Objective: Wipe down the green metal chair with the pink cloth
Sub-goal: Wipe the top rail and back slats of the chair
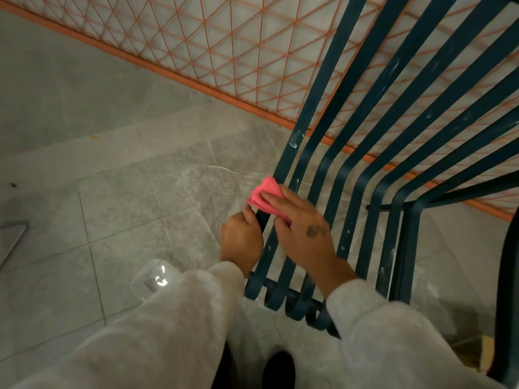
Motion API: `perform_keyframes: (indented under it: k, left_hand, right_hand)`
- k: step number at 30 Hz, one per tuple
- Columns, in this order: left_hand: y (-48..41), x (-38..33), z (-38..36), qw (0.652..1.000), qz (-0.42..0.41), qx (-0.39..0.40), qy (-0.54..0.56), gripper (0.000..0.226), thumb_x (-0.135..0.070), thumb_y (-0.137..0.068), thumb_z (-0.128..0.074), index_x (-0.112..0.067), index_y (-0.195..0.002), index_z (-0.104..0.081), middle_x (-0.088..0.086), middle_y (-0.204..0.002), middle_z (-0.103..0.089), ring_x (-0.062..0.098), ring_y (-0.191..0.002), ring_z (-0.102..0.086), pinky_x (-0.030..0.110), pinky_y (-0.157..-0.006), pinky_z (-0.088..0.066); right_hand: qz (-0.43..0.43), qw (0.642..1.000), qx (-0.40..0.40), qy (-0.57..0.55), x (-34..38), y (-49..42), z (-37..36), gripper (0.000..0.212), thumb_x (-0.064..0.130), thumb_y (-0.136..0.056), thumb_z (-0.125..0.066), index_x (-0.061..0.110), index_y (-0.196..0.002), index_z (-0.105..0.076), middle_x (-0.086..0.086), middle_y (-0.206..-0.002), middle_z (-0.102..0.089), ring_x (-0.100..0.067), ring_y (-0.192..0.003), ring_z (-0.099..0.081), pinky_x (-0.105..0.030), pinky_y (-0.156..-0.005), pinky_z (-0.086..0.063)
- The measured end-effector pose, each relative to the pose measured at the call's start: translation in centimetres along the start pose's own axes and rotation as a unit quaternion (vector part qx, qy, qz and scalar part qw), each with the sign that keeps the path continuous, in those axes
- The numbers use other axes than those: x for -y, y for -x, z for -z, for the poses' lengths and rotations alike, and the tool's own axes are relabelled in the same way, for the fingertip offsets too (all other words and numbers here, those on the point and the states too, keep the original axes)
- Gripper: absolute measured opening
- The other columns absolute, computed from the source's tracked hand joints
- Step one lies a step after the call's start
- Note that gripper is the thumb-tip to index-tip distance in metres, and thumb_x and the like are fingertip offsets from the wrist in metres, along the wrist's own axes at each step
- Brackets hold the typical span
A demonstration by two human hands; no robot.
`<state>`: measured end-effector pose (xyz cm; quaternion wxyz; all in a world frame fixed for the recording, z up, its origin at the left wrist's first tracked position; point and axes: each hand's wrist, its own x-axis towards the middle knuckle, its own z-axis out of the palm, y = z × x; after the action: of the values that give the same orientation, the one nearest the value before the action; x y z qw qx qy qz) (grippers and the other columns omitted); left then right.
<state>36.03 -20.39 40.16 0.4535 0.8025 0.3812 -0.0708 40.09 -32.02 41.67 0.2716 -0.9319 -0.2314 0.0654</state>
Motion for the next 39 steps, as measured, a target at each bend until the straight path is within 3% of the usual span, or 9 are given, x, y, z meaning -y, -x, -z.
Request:
perform_keyframes:
  k: [4, 8, 12, 15, 17, 21, 25, 32, 39]
  left_hand:
    - [0.0, 0.1, 0.0, 0.998, -0.025, 0.007, -0.062, 0.038, -0.019, -0.104, -0.03, -0.019, -0.067, -0.038, -0.009, -0.061, -0.044, 0.002, -0.053, -0.04, 0.022, -0.048, -0.026]
    - [0.3, -0.1, 0.1, 0.997, -0.048, 0.018, -0.051, 0.015, -0.015, -0.101, -0.041, -0.014, -0.088, -0.047, 0.001, -0.076, -0.059, 0.016, -0.059, -0.048, 0.027, -0.061, -0.037]
    - [0.5, 0.2, 1.1, 0.999, 0.0, 0.045, 0.019, 0.027, -0.015, -0.101, -0.039, 0.0, -0.083, -0.053, 0.02, -0.084, -0.067, 0.033, -0.073, -0.064, 0.041, -0.07, -0.053]
    - [0.4, -0.6, 1.0, 0.994, -0.01, 0.062, 0.094, 0.04, -0.028, -0.103, -0.036, -0.004, -0.082, -0.06, 0.012, -0.071, -0.066, 0.018, -0.054, -0.062, 0.038, -0.057, -0.058]
    - [-0.4, -2.1, 0.7, 0.994, -0.045, 0.039, 0.089, 0.047, -0.042, -0.103, -0.033, -0.01, -0.083, -0.061, 0.009, -0.073, -0.066, 0.019, -0.058, -0.065, 0.035, -0.056, -0.058]
    - [-3.1, -4.9, -0.4, 0.996, -0.011, 0.074, 0.049, 0.054, -0.055, -0.1, -0.028, -0.014, -0.089, -0.061, 0.01, -0.078, -0.067, 0.022, -0.059, -0.067, 0.037, -0.056, -0.059]
    - [-4.2, -5.0, -1.7, 0.999, 0.019, 0.035, 0.036, 0.067, -0.057, -0.098, -0.03, -0.007, -0.073, -0.064, 0.014, -0.068, -0.067, 0.028, -0.054, -0.063, 0.037, -0.052, -0.055]
    - [-4.6, -5.1, -2.0, 0.999, 0.021, 0.029, -0.006, 0.062, -0.053, -0.1, -0.025, -0.013, -0.077, -0.065, 0.01, -0.077, -0.069, 0.03, -0.066, -0.067, 0.046, -0.067, -0.06]
    - [-4.1, -5.5, -2.0, 0.999, 0.043, 0.026, 0.013, 0.07, -0.062, -0.098, -0.022, -0.01, -0.079, -0.064, 0.011, -0.074, -0.067, 0.025, -0.068, -0.066, 0.038, -0.078, -0.055]
  right_hand:
    - [-0.038, 0.999, 0.004, -0.02, 0.4, -0.6, -0.2, 0.054, 0.008, -0.093, -0.063, 0.035, -0.138, -0.057, 0.011, -0.149, -0.048, -0.024, -0.123, -0.056, -0.022, -0.106, -0.024]
    - [-0.045, 0.998, 0.001, -0.035, 0.9, 0.5, -0.6, 0.057, 0.009, -0.093, -0.06, 0.035, -0.143, -0.051, 0.013, -0.153, -0.042, -0.019, -0.127, -0.052, -0.021, -0.111, -0.025]
    - [-0.015, 0.982, 0.075, -0.173, 0.5, 2.4, -0.1, 0.058, 0.007, -0.095, -0.053, 0.04, -0.142, -0.051, 0.023, -0.154, -0.034, -0.011, -0.12, -0.058, -0.036, -0.099, -0.054]
    - [-0.066, 0.944, 0.111, -0.304, -0.4, 2.1, 2.3, 0.056, 0.001, -0.098, -0.054, 0.041, -0.137, -0.055, 0.007, -0.139, -0.056, -0.008, -0.088, -0.07, -0.02, -0.074, -0.058]
    - [-0.099, 0.937, 0.105, -0.319, -0.9, 1.5, 4.1, 0.052, 0.003, -0.098, -0.055, 0.039, -0.137, -0.052, 0.01, -0.131, -0.058, 0.009, -0.096, -0.063, -0.006, -0.073, -0.05]
    - [-0.06, 0.968, 0.034, -0.239, -2.3, -1.7, 5.6, 0.054, 0.009, -0.1, -0.053, 0.032, -0.148, -0.042, 0.017, -0.139, -0.045, 0.021, -0.105, -0.052, -0.005, -0.08, -0.05]
    - [0.061, 0.994, 0.08, -0.049, -3.4, -4.8, 4.0, 0.075, 0.008, -0.095, -0.061, 0.034, -0.155, -0.024, 0.008, -0.164, -0.015, -0.015, -0.13, -0.05, -0.027, -0.1, -0.052]
    - [0.196, 0.963, 0.094, 0.162, -6.4, -7.0, 3.6, 0.084, 0.0, -0.078, -0.064, 0.023, -0.153, -0.034, 0.002, -0.167, -0.015, -0.025, -0.094, -0.057, -0.034, -0.07, -0.056]
    - [0.146, 0.968, 0.072, 0.193, -7.2, -14.5, 7.6, 0.088, -0.004, -0.084, -0.061, 0.022, -0.158, -0.021, 0.004, -0.168, -0.002, -0.033, -0.112, -0.049, -0.046, -0.091, -0.05]
